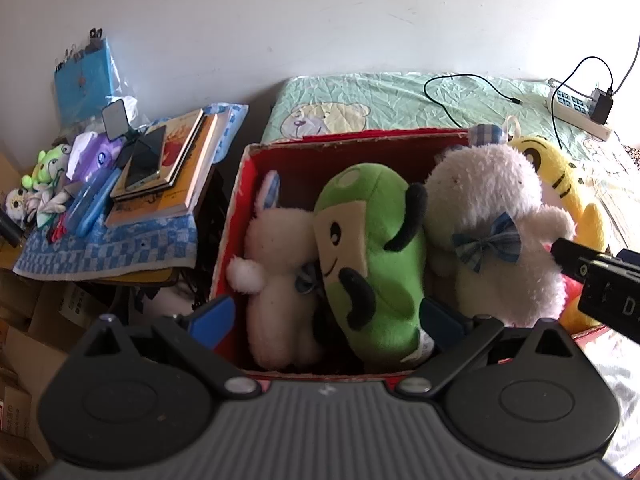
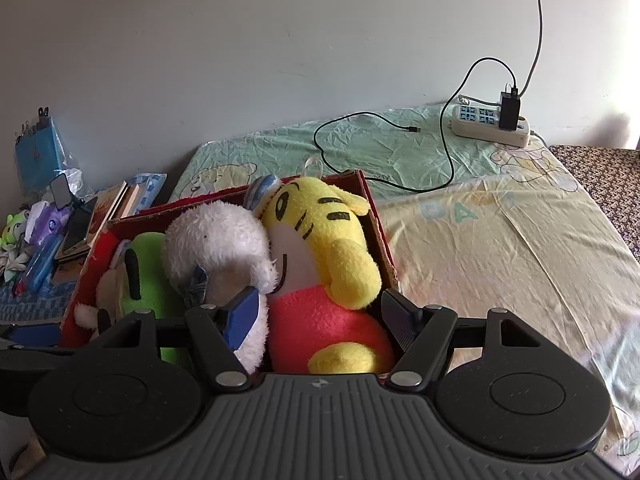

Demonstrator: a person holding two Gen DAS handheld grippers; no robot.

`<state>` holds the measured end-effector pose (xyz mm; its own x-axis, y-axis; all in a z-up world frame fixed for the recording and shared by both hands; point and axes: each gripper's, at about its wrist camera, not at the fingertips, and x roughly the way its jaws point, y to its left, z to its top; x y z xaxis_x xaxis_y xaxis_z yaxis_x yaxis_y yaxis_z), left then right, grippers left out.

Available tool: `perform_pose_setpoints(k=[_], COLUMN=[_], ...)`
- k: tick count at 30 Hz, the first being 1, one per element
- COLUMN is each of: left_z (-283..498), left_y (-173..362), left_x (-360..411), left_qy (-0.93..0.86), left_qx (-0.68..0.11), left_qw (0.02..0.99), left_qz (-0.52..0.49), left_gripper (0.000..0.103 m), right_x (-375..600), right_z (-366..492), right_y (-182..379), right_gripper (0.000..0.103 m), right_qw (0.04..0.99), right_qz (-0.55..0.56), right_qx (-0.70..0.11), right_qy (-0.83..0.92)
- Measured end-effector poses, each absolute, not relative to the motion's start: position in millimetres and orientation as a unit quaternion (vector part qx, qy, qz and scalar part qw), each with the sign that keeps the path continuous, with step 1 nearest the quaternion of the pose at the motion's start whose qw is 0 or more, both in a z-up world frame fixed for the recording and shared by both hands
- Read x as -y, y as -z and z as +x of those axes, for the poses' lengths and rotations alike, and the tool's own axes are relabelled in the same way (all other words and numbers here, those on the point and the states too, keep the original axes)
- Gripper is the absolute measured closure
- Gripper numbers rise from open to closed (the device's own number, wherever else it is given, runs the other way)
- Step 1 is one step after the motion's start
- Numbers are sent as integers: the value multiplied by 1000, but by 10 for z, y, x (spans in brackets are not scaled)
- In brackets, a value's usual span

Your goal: Organize objects

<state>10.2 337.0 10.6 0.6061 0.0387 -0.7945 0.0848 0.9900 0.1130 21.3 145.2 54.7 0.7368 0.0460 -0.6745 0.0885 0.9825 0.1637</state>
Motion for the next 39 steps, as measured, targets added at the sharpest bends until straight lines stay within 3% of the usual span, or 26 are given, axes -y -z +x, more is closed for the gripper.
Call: perform_pose_setpoints(k=[39], left_z=[-347], left_y=[-176], left_x=[-3342], left_qy=[48], left_qx=[-432], left_qw=[899], left_qz=[55], left_gripper=[4], right_x=[-1441], right_z=[-136], right_y=[-632], right_gripper=[32], right_qw=[930], right_qz=[68], right_qx=[-357], right_qy=[47])
